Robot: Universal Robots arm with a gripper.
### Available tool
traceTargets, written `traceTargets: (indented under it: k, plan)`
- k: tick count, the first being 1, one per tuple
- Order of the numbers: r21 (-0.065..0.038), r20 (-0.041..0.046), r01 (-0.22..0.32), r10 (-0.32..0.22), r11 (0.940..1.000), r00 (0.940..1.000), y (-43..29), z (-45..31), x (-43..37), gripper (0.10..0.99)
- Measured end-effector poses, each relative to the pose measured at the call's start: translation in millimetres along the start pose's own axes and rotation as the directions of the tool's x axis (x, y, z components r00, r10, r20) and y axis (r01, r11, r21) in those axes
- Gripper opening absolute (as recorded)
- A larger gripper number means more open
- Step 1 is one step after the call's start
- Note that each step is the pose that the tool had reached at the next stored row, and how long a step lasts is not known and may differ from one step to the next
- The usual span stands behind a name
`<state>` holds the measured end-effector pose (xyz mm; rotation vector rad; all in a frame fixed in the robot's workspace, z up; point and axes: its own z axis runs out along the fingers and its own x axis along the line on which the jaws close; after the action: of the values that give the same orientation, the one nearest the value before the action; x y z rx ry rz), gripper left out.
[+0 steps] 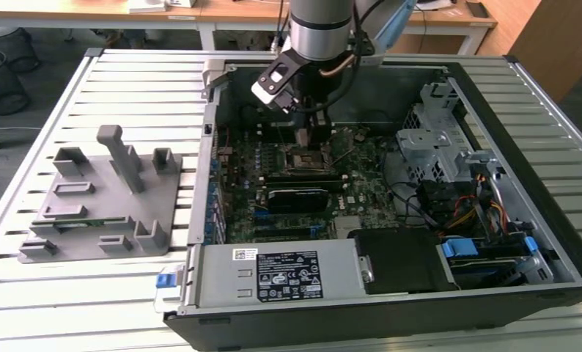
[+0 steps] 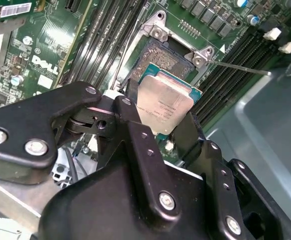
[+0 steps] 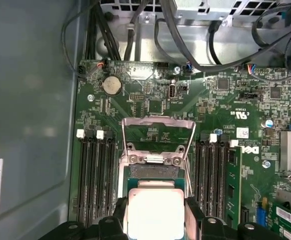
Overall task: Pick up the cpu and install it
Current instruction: 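Place the cpu into insertion slot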
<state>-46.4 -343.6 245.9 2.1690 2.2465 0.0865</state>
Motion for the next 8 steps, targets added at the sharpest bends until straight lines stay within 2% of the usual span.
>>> traceTargets:
  k: [8]
  plan:
    - [0.0, 0.0001, 0.0, 0.0, 1.0, 1.0, -1.0, 12.2, -0.3, 0.537]
